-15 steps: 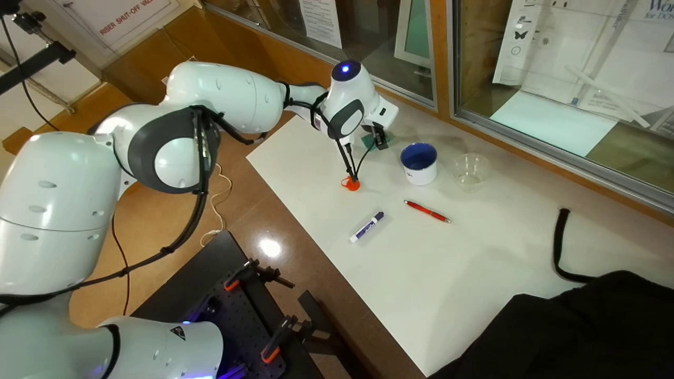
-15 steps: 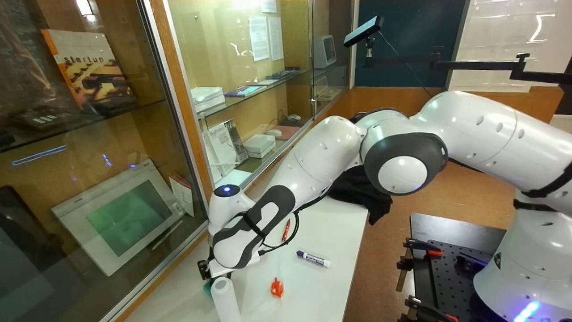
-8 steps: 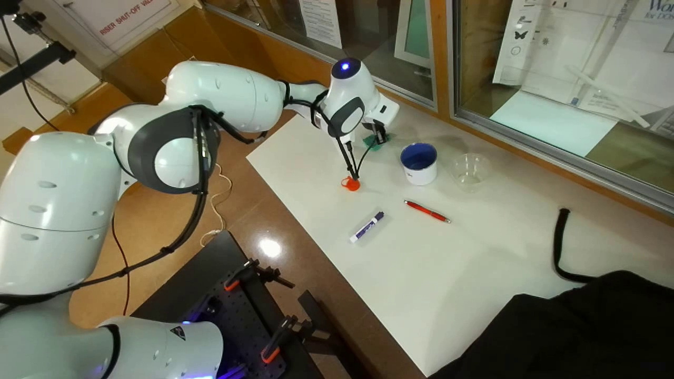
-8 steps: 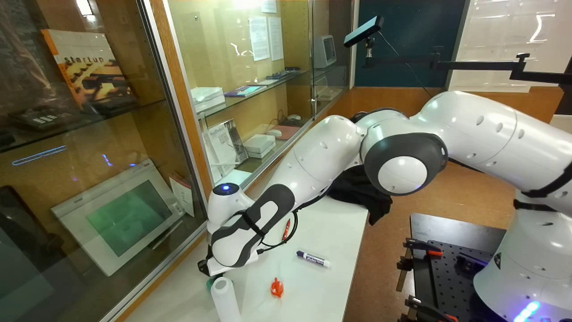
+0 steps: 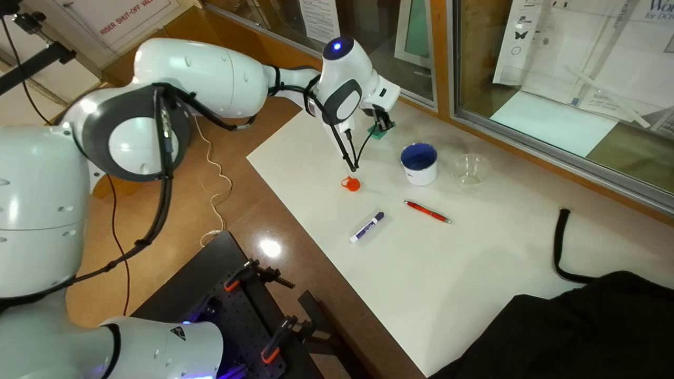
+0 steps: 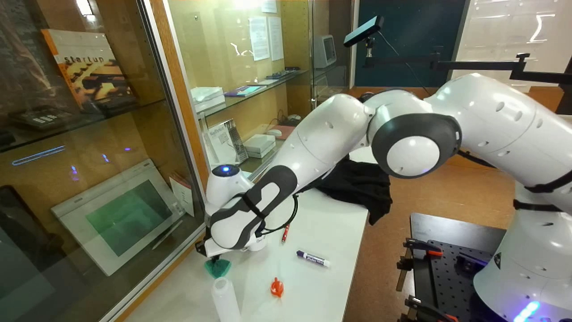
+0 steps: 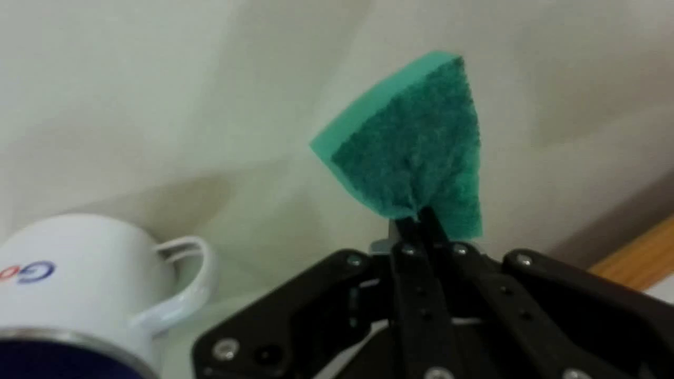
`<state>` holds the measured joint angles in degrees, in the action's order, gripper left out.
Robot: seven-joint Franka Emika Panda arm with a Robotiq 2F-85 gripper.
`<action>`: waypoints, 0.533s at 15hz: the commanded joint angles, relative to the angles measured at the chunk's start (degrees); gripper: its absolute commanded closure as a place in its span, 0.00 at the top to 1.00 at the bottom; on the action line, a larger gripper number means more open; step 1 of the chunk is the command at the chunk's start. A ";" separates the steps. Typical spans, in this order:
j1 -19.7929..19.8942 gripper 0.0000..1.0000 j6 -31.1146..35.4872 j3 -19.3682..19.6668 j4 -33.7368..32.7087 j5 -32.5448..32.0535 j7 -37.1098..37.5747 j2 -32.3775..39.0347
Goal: Move the sponge to the right
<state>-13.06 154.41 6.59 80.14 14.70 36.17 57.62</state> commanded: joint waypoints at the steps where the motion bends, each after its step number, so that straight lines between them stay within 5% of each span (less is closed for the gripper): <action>1: -1.81 0.01 1.76 3.70 13.44 -1.54 3.88 -12.10; 8: 1.76 0.01 5.20 4.57 31.72 0.13 5.85 -28.27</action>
<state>-12.76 156.29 11.48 100.53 14.72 39.96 37.78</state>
